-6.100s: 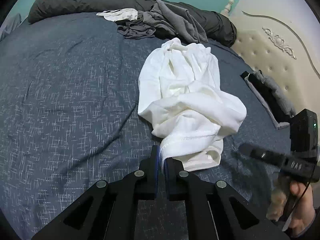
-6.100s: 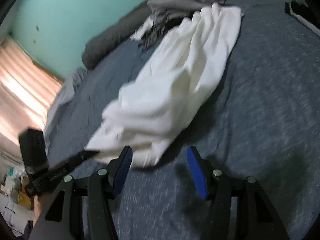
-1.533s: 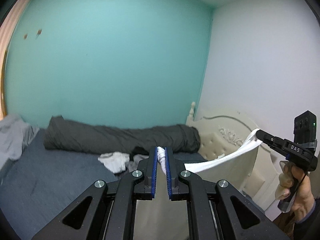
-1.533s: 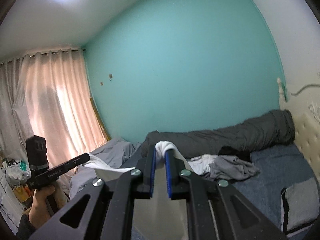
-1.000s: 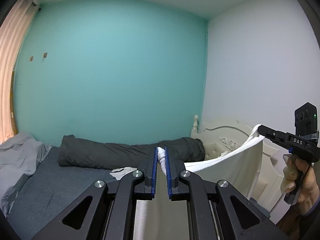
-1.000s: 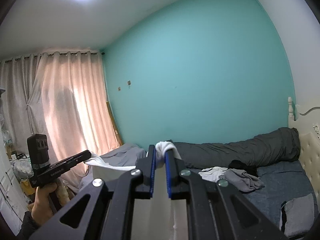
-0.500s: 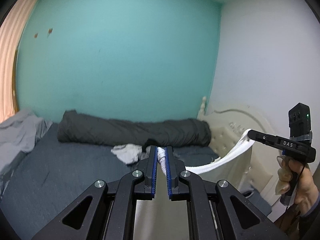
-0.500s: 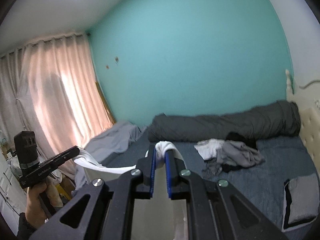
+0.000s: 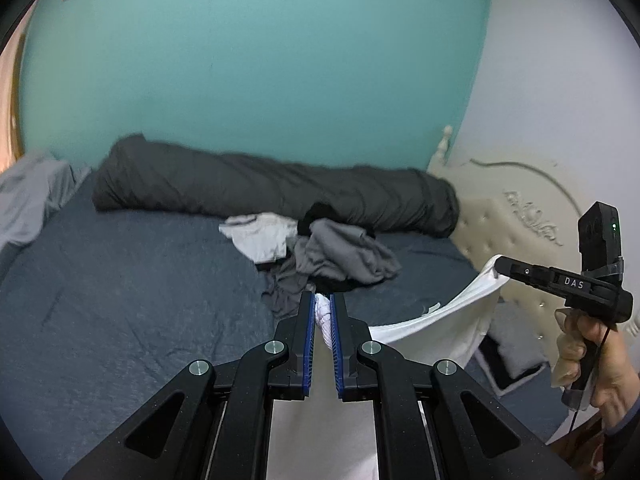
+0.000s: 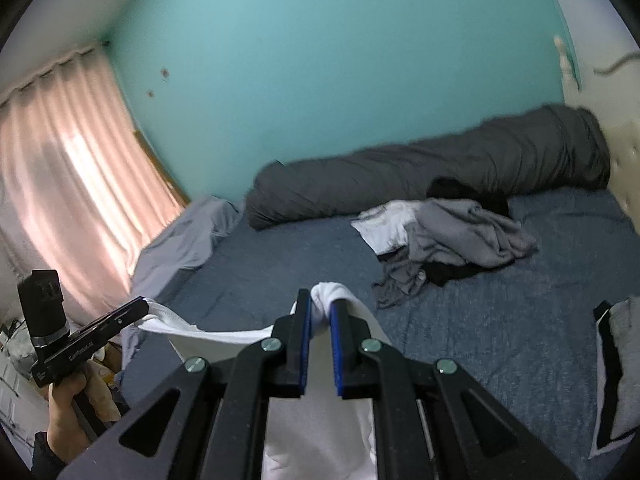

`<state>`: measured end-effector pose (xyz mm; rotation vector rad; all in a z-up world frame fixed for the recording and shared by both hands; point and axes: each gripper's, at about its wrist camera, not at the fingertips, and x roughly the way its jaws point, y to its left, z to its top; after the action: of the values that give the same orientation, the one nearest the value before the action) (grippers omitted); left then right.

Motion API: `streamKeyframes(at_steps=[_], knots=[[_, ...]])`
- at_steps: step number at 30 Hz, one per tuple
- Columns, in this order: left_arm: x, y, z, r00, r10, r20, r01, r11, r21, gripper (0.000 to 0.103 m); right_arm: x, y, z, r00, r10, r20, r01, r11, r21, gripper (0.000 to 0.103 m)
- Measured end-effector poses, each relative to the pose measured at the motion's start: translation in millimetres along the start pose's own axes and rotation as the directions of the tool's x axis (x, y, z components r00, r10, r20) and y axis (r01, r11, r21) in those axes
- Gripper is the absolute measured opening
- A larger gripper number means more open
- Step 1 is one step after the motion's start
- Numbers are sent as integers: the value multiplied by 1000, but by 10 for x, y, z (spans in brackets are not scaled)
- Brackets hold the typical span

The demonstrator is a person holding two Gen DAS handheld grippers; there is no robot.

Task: Fold clothes
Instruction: 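Lift the white shirt up with both tools, holding it spread, then lower the white shirt flat onto the bed with both tools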

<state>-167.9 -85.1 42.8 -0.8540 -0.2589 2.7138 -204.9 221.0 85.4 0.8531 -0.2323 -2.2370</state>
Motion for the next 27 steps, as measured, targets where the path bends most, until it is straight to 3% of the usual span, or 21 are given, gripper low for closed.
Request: streamKeyframes(at_steps=[17, 27], knots=[[2846, 663, -210, 976, 13, -217, -32, 996, -82, 8, 2292, -1608, 121, 983, -124, -138, 133, 990, 53, 8], [4038, 886, -464, 947, 28, -321, -64, 993, -102, 8, 3321, -2408, -148, 947, -201, -249, 220, 974, 52, 8]])
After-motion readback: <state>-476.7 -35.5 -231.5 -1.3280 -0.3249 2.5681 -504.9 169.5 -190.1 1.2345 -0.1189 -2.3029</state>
